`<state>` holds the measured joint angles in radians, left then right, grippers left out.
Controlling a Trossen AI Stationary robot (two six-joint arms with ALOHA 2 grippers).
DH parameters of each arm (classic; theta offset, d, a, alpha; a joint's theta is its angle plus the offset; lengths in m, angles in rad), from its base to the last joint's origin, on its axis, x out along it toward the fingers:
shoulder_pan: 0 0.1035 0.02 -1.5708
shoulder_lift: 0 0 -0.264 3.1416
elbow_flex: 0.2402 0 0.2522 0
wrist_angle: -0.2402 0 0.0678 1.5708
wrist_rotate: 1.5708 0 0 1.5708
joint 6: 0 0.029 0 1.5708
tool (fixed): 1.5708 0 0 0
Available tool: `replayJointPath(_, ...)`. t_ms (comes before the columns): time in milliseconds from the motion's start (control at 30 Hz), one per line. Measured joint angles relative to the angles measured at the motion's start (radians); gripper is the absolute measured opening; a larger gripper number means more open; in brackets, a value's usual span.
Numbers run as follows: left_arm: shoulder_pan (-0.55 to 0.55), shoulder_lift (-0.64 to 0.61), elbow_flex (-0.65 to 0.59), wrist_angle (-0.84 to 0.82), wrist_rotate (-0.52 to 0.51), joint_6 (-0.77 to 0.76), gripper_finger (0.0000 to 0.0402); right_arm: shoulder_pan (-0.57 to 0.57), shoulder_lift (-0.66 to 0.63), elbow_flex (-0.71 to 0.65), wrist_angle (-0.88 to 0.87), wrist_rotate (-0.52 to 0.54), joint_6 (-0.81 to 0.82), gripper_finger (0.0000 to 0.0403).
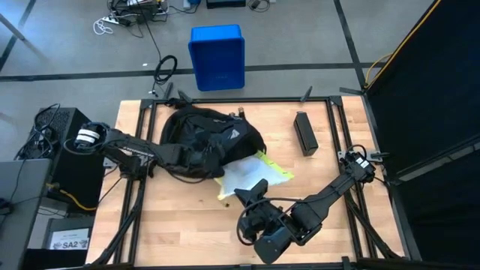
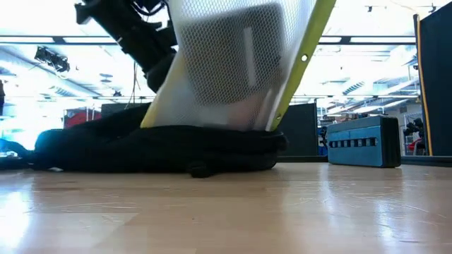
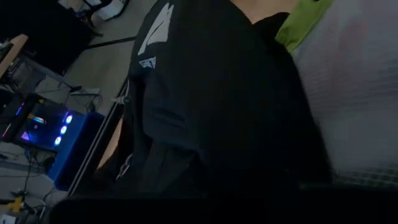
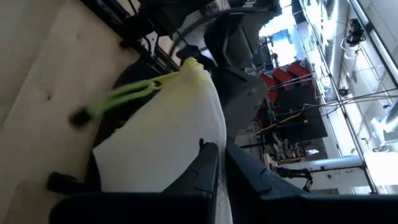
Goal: Unpack backpack
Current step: Remove the yellow zip bag from the black backpack, then open the yellow zip bag
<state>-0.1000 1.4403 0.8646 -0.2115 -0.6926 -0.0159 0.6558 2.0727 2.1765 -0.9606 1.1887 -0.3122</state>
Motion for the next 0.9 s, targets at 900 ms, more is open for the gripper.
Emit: replayJointPath(900, 0.171, -0.038, 0.000, 0.115, 0.173, 0.118, 0.0084, 0.056, 0.000, -0.024, -0.394, -0.315, 0.656, 0.0000)
